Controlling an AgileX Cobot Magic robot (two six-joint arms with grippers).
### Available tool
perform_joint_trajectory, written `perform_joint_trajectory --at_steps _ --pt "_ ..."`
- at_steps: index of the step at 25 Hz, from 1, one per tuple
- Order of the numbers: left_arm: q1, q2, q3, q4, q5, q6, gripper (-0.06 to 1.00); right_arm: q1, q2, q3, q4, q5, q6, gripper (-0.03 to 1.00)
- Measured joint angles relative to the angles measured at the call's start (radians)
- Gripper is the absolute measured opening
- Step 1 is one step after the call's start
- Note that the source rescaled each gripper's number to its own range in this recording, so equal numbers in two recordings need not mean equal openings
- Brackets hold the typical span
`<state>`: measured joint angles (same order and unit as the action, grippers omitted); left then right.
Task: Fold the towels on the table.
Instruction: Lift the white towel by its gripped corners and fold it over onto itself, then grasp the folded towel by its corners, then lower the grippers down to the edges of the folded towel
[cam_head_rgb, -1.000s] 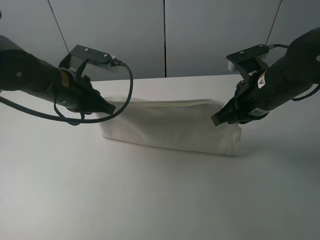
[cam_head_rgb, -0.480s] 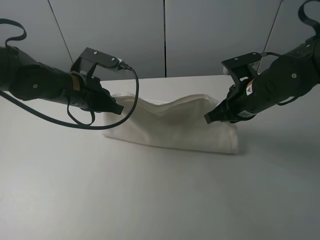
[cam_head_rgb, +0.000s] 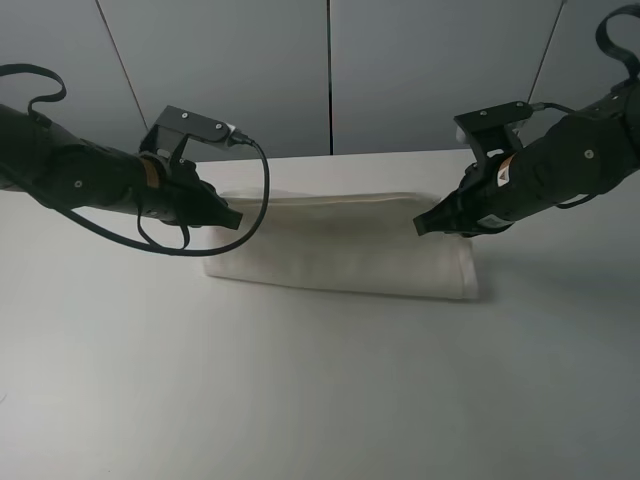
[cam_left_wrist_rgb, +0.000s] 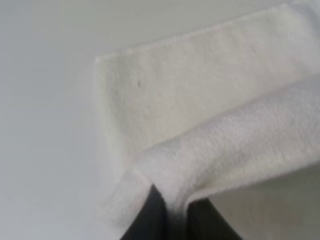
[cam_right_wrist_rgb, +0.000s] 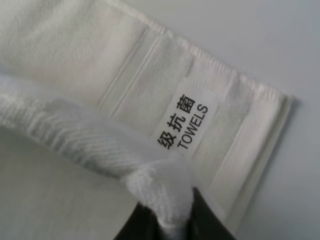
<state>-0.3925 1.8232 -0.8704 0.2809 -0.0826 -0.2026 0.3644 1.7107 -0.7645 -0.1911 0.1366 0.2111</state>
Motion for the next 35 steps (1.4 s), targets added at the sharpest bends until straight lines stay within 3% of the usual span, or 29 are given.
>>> perform_joint_trajectory --at_steps 3,5,6,8,9,11,16,18,24,27,35 --pt "0.015 0.004 0.000 0.000 -0.012 0.000 0.21 -0.002 0.020 0.000 0.000 -0.048 0.005 0.01" --pt "0.021 0.004 0.000 0.000 -0.034 0.000 0.46 -0.005 0.029 0.000 0.000 -0.087 0.007 0.13" --pt "0.024 0.004 0.000 0.000 -0.043 -0.002 0.59 -0.005 0.029 0.000 0.000 -0.104 0.007 0.28" --pt "0.024 0.004 0.000 0.000 -0.062 -0.002 0.89 -0.006 0.029 0.000 0.007 -0.142 0.011 0.70" --pt "0.024 0.004 0.000 -0.004 -0.072 -0.002 0.95 -0.008 0.029 0.000 0.022 -0.152 0.011 0.85" --pt "0.024 0.004 0.000 -0.008 -0.077 -0.002 0.98 -0.019 0.029 -0.002 0.045 -0.155 0.011 0.97" --pt "0.024 0.004 -0.002 -0.010 -0.075 -0.002 0.99 -0.030 0.029 -0.004 0.079 -0.108 0.017 0.99" --pt "0.024 0.005 -0.016 -0.015 -0.029 -0.016 0.99 -0.030 0.029 -0.004 0.097 -0.077 0.019 0.99" --pt "0.024 0.005 -0.174 -0.027 0.269 -0.049 0.99 -0.030 0.030 -0.087 0.108 0.146 0.026 0.99" --pt "0.026 0.007 -0.268 -0.072 0.413 -0.051 0.99 -0.030 0.030 -0.158 0.108 0.271 0.020 0.99" --pt "0.083 0.105 -0.473 -0.182 0.737 -0.039 0.99 -0.030 0.066 -0.276 0.199 0.466 0.010 0.99"
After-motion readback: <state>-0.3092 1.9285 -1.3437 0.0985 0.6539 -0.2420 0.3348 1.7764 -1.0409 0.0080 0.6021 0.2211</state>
